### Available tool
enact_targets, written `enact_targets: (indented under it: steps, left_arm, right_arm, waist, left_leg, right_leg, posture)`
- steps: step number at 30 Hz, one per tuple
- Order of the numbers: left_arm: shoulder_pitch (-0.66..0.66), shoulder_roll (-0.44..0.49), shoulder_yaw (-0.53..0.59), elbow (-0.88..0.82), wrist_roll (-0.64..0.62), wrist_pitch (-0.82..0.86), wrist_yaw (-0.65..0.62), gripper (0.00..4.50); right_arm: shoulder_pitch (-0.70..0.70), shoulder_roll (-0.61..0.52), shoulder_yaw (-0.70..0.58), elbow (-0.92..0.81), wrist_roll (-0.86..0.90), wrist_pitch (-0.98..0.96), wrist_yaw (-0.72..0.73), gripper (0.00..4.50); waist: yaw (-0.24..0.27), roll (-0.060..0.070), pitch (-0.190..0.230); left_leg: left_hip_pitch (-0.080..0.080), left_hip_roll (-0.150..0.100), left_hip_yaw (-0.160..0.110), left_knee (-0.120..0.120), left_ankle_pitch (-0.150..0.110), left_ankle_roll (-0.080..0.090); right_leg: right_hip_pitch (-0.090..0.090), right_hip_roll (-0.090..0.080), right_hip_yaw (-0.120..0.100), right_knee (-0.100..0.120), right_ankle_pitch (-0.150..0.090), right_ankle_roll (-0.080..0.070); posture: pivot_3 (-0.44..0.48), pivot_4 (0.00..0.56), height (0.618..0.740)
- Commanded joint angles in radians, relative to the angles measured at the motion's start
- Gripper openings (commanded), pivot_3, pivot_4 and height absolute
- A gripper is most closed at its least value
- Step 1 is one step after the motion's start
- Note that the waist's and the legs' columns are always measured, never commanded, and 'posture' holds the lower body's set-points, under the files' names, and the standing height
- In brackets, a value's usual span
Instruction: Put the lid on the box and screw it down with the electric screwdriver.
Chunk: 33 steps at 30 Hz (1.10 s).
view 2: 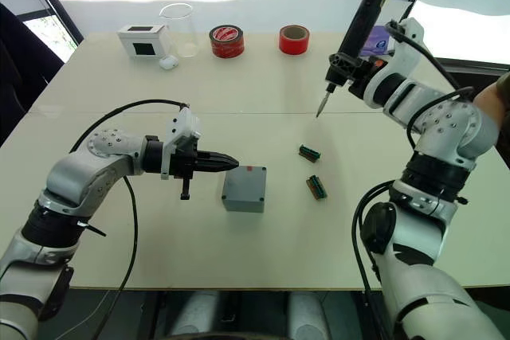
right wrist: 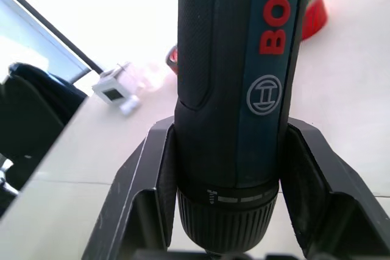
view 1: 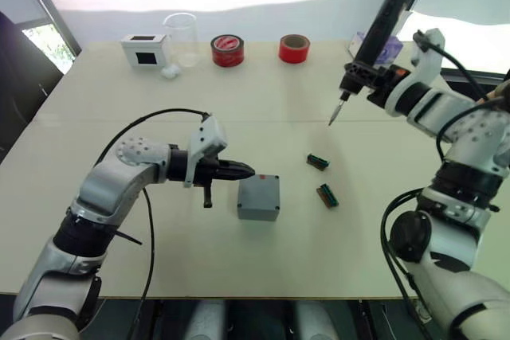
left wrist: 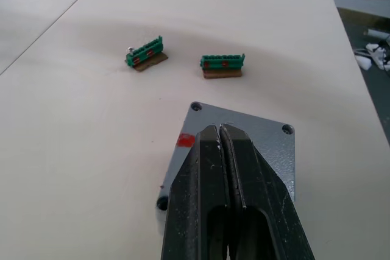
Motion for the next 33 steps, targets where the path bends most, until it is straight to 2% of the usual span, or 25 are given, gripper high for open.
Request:
enact_targets:
  steps: [1, 7, 13, 17, 33]
  left_arm:
    - [-0.015, 0.0, -0.016, 0.001, 0.022, -0.02, -0.021, 0.0]
    - [-0.005, -0.032, -0.04, 0.023, 0.069, -0.045, -0.008, 0.0]
    - [0.004, -0.027, -0.069, 0.02, 0.103, -0.052, -0.028, 0.0]
    - [0.021, -0.036, -0.091, 0.021, 0.128, -0.066, -0.027, 0.0]
    - [0.036, -0.036, -0.106, 0.05, 0.177, -0.104, -0.036, 0.0]
  right_arm:
    - [0.075, 0.017, 0.094, -0.245, 0.052, -0.135, 0.083, 1.75]
    - [0.189, 0.136, 0.207, -0.374, 0.073, -0.25, 0.056, 1.75]
    - [0.281, 0.11, 0.331, -0.437, 0.05, -0.306, 0.078, 1.75]
    - [0.363, 0.065, 0.443, -0.445, -0.041, -0.393, 0.118, 1.75]
    - [0.45, 0.056, 0.531, -0.46, -0.034, -0.459, 0.132, 1.75]
  waist:
    - [-0.001, 0.0, 0.0]
    - [-0.009, 0.001, 0.0]
    - [-0.003, 0.001, 0.0]
    - [-0.004, 0.001, 0.0]
    - [-0.003, 0.001, 0.0]
  left_leg:
    - [0.0, 0.0, 0.0, 0.0, 0.0, 0.0]
    - [0.001, 0.001, 0.0, 0.0, -0.002, 0.003]
    - [0.001, 0.001, 0.0, 0.0, -0.002, 0.004]
    - [0.002, 0.001, 0.0, 0.0, -0.002, 0.004]
    - [0.002, 0.001, -0.001, 0.001, -0.002, 0.004]
  right_leg:
    - [0.0, 0.0, 0.0, 0.0, 0.0, 0.0]
    - [-0.001, 0.002, 0.001, 0.001, 0.0, 0.0]
    - [-0.001, 0.002, 0.001, 0.001, 0.0, 0.0]
    - [0.0, 0.002, 0.0, 0.001, 0.0, 0.0]
    - [0.0, 0.002, 0.0, 0.0, 0.0, 0.0]
  posture:
    - [0.0, 0.15, 0.74]
    - [0.0, 0.15, 0.74]
    - [0.0, 0.15, 0.74]
    - [0.0, 0.15, 0.74]
    - [0.0, 0.15, 0.74]
